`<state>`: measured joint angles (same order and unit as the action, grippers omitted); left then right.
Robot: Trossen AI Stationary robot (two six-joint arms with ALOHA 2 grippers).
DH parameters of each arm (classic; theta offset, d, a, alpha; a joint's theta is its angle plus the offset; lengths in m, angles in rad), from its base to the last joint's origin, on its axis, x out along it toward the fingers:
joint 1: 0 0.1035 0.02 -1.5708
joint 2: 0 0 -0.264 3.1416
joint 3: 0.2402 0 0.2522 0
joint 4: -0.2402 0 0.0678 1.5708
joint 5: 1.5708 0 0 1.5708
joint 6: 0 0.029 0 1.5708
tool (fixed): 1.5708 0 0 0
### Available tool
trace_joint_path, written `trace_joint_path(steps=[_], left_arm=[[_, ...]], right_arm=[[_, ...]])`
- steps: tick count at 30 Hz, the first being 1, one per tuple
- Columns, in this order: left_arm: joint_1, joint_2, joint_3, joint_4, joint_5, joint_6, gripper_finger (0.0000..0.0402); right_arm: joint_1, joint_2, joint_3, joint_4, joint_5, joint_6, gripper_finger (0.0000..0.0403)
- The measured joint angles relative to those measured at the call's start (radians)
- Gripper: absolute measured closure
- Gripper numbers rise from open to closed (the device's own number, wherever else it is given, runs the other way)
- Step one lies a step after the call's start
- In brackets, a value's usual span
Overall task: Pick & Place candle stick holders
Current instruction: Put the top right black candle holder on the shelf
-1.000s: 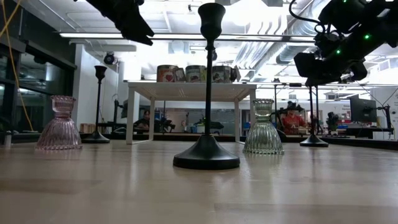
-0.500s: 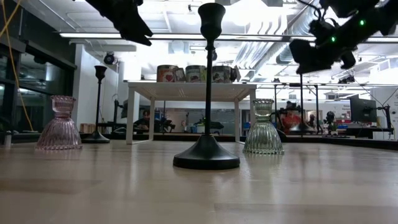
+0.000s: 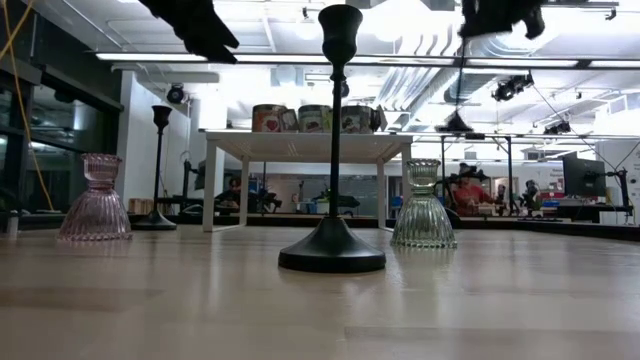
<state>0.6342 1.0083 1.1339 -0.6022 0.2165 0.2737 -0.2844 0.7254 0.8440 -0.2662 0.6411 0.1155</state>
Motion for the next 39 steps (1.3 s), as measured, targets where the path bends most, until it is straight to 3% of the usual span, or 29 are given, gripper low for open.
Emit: trace_joint_path(steps=[7, 20, 25, 39], left_arm=[[0.0, -0.001, 0.0, 0.001, -0.003, 0.0, 0.0006], [0.0, -0.001, 0.0, 0.001, -0.003, -0.023, 0.0006], [0.0, -0.001, 0.0, 0.0, -0.002, -0.023, 0.0006], [0.0, -0.001, 0.0, -0.007, 0.001, -0.025, 0.0006]], right_arm=[[0.0, 0.077, 0.164, 0.0, -0.245, -0.1, 0.0398], [-0.11, 0.406, 0.374, -0.018, -0.569, -0.112, 0.0399], [-0.14, 0.495, 0.412, -0.012, -0.626, -0.094, 0.0399], [-0.217, 0.611, 0.424, 0.048, -0.659, -0.059, 0.0399]])
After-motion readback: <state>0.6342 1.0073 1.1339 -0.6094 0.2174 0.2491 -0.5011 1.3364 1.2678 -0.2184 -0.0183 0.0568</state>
